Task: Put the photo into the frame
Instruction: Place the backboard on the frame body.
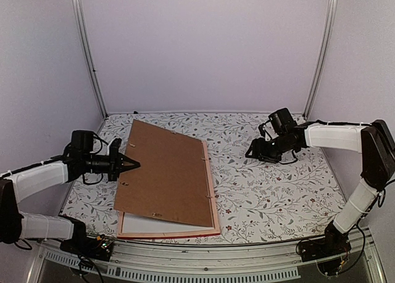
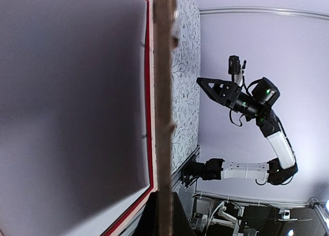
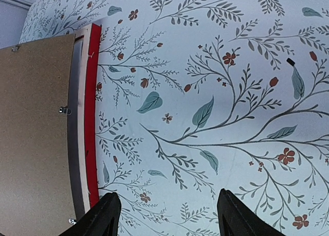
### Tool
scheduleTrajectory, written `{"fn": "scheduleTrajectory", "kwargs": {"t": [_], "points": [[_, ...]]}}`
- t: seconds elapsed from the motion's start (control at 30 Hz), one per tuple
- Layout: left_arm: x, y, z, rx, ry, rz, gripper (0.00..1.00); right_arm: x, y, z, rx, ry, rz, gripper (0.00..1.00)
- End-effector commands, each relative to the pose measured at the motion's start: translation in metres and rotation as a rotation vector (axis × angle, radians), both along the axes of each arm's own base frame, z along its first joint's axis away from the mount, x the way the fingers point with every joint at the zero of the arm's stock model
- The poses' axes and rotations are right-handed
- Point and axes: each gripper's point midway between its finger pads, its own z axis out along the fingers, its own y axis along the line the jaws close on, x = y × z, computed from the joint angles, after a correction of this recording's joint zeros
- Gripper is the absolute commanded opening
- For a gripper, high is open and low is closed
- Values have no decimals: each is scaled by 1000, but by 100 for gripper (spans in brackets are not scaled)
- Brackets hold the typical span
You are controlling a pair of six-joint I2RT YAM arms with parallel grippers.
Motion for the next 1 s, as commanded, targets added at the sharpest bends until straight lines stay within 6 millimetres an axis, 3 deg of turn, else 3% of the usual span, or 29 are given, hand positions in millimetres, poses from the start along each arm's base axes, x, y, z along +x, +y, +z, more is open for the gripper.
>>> {"fn": "scheduleTrajectory", "kwargs": {"t": [0.0, 0.97], "points": [[5, -3, 16, -48, -87, -30, 0, -2, 3, -9, 8, 14, 9, 68], [6, -3, 0, -46, -66, -27, 0, -5, 2, -20, 2, 40, 7, 68]]}}
